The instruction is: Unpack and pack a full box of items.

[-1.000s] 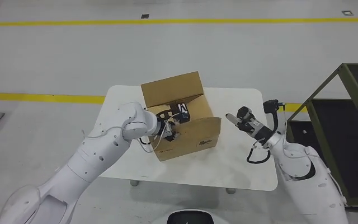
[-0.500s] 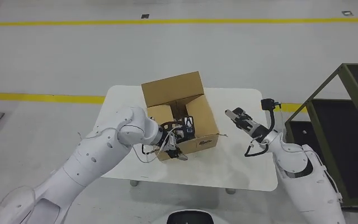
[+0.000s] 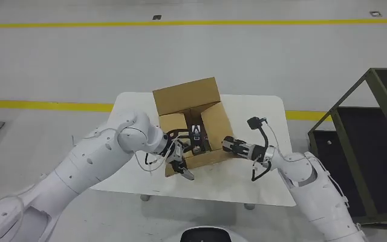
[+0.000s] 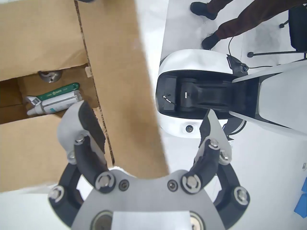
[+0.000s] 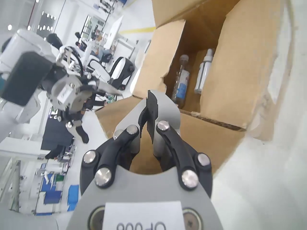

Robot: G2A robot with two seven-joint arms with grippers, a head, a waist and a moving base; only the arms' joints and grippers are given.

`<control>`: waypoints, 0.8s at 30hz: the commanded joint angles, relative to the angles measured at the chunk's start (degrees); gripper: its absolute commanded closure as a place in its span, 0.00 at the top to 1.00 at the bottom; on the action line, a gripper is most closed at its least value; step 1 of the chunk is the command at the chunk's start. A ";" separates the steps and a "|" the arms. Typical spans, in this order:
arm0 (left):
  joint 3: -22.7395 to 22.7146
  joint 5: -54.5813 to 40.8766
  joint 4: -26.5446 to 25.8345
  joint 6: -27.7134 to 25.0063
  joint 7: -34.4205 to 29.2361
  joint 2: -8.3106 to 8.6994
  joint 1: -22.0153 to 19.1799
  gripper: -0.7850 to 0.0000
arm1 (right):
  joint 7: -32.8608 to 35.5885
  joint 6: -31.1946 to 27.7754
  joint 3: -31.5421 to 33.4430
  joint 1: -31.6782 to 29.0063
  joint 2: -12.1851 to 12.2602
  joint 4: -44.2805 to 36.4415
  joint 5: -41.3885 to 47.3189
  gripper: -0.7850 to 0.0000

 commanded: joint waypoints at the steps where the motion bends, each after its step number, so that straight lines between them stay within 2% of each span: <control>1: -0.31 0.77 0.47 0.55 -0.53 0.18 -0.26 1.00 | 1.89 -1.07 -0.53 -0.30 0.03 0.38 0.71 0.00; 7: -2.16 2.61 2.10 4.48 1.21 0.42 0.08 1.00 | 2.28 -3.01 -2.05 -1.18 0.17 0.81 -3.66 0.00; 13: -2.34 4.15 3.36 10.84 1.26 -0.24 0.66 1.00 | -2.26 -3.72 -3.29 -0.95 0.04 1.08 -10.16 0.00; 15: -2.51 4.19 4.26 13.10 2.09 -0.61 0.91 1.00 | -6.45 -3.63 -2.27 -0.95 0.06 0.55 -11.76 0.00; 18: -2.66 5.78 5.08 15.98 3.69 -1.19 1.01 1.00 | -16.68 -1.96 1.43 -2.55 0.30 -1.04 -14.71 0.00; 21: -3.18 7.46 5.68 18.28 6.49 -1.71 1.18 1.00 | -24.04 3.94 5.45 -4.54 0.66 -1.70 -18.62 0.00; 24: -3.86 8.52 6.08 20.45 9.41 -2.23 1.38 1.00 | -27.56 10.11 7.39 -5.55 0.69 -0.87 -20.27 0.00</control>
